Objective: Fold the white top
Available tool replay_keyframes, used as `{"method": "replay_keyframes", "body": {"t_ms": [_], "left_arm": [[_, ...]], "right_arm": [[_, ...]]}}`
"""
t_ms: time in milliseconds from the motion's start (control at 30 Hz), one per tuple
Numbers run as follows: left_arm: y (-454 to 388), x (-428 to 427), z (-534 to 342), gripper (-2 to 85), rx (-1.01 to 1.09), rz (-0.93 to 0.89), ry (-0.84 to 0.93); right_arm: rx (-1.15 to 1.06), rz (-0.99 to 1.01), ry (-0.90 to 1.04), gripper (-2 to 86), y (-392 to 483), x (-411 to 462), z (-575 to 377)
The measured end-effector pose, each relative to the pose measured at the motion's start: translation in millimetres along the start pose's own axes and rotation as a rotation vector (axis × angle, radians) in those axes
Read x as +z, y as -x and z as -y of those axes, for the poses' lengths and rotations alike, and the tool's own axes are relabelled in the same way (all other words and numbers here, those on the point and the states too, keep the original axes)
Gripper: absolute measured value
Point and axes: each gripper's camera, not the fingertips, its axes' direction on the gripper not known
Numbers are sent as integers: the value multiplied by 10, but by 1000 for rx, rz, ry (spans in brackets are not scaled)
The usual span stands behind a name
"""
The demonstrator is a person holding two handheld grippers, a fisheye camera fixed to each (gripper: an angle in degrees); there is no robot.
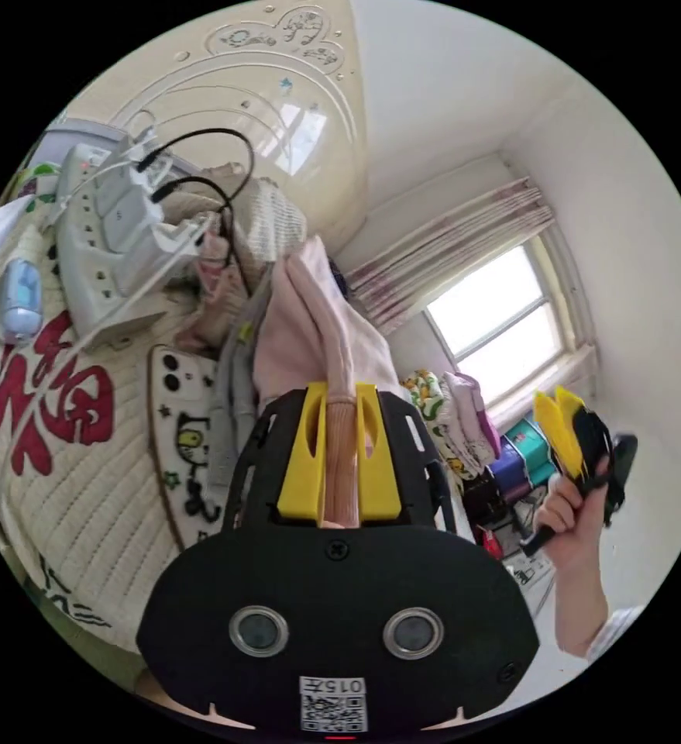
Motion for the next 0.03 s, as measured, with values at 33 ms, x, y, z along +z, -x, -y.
{"method": "replay_keyframes", "body": {"t_ms": [33], "left_arm": [[-126, 37, -47, 59, 54, -18, 10]], "right_arm": [[8, -8, 18, 92, -26, 192, 98]]}}
